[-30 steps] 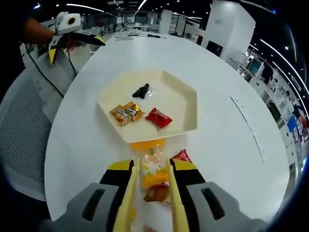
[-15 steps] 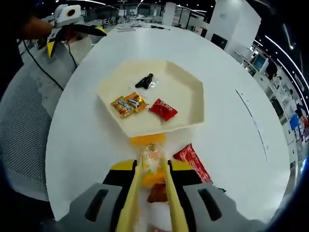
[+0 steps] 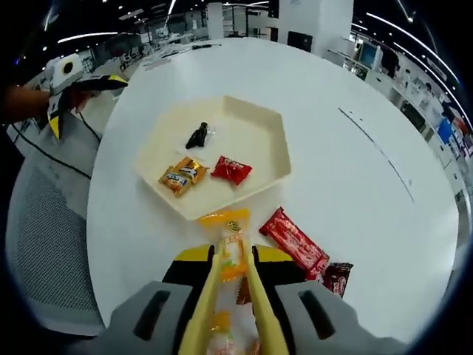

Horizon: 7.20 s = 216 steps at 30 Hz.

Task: Place the target food into the container with the food tongs after gripping and lifting it, then release it inside without dropping or visibly crushing the food.

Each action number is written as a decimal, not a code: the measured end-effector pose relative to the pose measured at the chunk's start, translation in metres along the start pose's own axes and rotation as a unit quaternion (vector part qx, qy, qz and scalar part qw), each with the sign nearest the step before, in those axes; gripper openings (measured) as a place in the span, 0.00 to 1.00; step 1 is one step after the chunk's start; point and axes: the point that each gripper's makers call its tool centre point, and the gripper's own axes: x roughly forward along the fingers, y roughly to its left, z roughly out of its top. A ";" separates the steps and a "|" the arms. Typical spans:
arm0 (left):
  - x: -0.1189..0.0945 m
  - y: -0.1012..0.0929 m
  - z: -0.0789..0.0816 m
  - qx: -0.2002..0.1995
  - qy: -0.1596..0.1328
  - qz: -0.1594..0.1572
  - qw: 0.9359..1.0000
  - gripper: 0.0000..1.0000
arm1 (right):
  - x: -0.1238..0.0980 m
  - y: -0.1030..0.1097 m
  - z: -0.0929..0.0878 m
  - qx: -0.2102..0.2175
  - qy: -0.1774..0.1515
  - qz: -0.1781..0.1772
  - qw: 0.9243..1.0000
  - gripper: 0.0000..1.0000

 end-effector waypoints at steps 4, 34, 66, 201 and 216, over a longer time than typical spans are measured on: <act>0.000 0.000 0.000 0.002 -0.001 0.000 1.000 0.99 | -0.007 -0.003 0.006 0.006 -0.009 -0.004 1.000 0.19; -0.002 0.003 0.006 0.010 -0.017 0.007 1.000 1.00 | -0.027 -0.005 0.031 -0.020 0.000 -0.009 1.000 0.20; -0.005 0.004 0.012 0.020 -0.029 0.013 0.999 0.99 | -0.022 0.003 0.117 -0.098 0.000 -0.005 0.995 0.21; -0.002 -0.004 0.006 0.031 -0.015 -0.005 0.999 1.00 | -0.135 0.027 -0.038 0.022 -0.144 -0.105 0.984 0.29; -0.001 -0.004 0.005 0.030 -0.013 -0.003 0.999 1.00 | -0.128 0.033 -0.047 0.023 -0.135 -0.096 0.986 0.29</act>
